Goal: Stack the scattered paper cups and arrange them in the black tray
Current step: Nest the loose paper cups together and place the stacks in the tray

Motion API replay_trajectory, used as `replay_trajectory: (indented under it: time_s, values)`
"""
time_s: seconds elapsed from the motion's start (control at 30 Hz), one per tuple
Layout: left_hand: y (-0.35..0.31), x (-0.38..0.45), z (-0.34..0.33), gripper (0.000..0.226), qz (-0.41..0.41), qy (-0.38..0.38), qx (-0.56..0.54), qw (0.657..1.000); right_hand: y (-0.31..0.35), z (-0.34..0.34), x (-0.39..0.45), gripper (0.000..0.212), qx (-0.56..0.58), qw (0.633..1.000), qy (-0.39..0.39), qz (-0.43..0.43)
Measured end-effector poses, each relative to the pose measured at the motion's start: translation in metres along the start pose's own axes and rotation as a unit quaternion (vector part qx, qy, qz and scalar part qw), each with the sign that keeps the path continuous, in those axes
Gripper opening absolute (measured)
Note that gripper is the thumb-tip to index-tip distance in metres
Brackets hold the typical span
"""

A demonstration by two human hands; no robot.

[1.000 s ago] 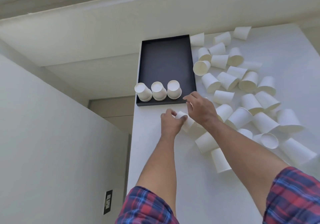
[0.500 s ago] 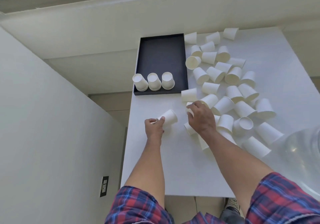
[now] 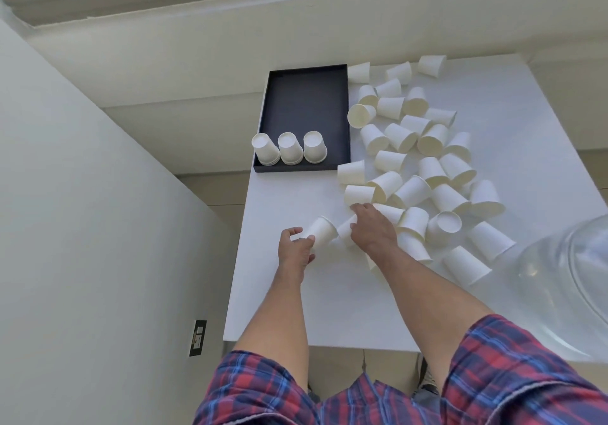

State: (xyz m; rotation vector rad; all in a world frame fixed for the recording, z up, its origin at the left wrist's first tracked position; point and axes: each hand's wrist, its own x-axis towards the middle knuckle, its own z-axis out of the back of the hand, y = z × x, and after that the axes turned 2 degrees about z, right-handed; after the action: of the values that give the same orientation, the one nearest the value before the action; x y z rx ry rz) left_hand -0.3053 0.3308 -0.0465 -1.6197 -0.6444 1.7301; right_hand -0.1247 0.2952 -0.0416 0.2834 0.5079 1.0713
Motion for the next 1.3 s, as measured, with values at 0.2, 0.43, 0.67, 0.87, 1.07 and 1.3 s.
replay_trajectory:
  time_s: [0.2, 0.43, 0.67, 0.87, 1.07, 1.3]
  values:
    - [0.007, 0.0, 0.008, 0.03, 0.015, 0.021, 0.021, 0.999, 0.004, 0.002, 0.002, 0.042, 0.152, 0.988, -0.005, -0.037]
    - [-0.001, -0.007, 0.014, 0.025, 0.06, 0.071, -0.12, 0.988, 0.018, 0.01, 0.0, 0.036, 0.364, 0.931, -0.021, -0.033]
    - [-0.015, -0.014, 0.017, 0.042, 0.074, 0.161, -0.185, 0.967, 0.028, 0.01, 0.0, 0.024, 0.487, 0.873, 0.002, -0.033]
    - [-0.027, -0.012, 0.021, 0.076, 0.074, 0.247, -0.237, 0.937, 0.038, 0.017, 0.004, 0.023, 0.546, 0.837, 0.04, -0.005]
    - [-0.038, -0.006, 0.013, 0.06, 0.061, 0.314, -0.229, 0.919, 0.039, 0.027, 0.016, 0.024, 0.521, 0.852, 0.047, -0.001]
    - [-0.067, 0.015, -0.012, 0.056, 0.068, 0.234, -0.191, 0.951, 0.036, 0.028, 0.03, 0.029, 0.314, 0.934, -0.154, 0.07]
